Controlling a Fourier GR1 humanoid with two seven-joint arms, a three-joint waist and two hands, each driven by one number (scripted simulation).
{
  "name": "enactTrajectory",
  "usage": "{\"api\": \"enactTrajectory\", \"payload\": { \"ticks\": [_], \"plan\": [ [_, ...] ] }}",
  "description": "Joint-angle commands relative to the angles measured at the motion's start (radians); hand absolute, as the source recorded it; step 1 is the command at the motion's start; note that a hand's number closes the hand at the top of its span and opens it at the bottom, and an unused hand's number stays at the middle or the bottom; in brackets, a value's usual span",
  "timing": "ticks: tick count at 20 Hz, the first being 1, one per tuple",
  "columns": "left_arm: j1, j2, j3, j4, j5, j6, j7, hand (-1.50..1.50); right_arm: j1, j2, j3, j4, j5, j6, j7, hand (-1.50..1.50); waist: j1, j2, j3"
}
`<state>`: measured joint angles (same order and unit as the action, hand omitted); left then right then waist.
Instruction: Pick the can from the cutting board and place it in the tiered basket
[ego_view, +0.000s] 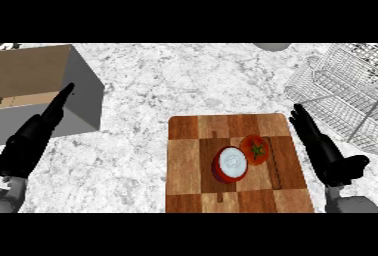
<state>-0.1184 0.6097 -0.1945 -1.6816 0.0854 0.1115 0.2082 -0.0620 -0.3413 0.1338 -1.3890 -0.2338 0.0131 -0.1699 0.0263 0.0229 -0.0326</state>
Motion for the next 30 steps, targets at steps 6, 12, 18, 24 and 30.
{"api": "enactTrajectory", "payload": {
  "ticks": [6,12,18,24,30],
  "plan": [
    [-0.018,-0.083,0.113,0.146,-0.066,0.143,-0.106,0.0,-0.08,0.181,0.045,-0.327,-0.046,-0.215,0.272,1.5,-0.04,-0.026,0.03],
    [0.063,-0.105,0.114,0.105,-0.029,0.142,-0.098,0.0,0.161,0.112,-0.046,-0.258,0.216,-0.555,0.321,-1.5,-0.08,-0.027,0.025],
    [0.043,-0.117,0.09,0.087,-0.058,0.144,-0.071,0.0,0.176,-0.061,0.064,-0.503,0.353,-0.481,0.607,-1.5,-0.06,-0.026,0.025],
    [0.052,-0.132,0.085,0.096,-0.062,0.141,-0.102,0.0,0.14,-0.274,0.162,-0.626,0.382,-0.228,0.86,-1.5,-0.049,-0.017,0.02],
    [0.047,-0.146,0.063,0.069,-0.084,0.147,-0.084,0.0,-0.053,-0.327,0.199,-0.739,0.344,-0.099,1.234,-1.5,-0.012,-0.017,0.024]
  ]
}}
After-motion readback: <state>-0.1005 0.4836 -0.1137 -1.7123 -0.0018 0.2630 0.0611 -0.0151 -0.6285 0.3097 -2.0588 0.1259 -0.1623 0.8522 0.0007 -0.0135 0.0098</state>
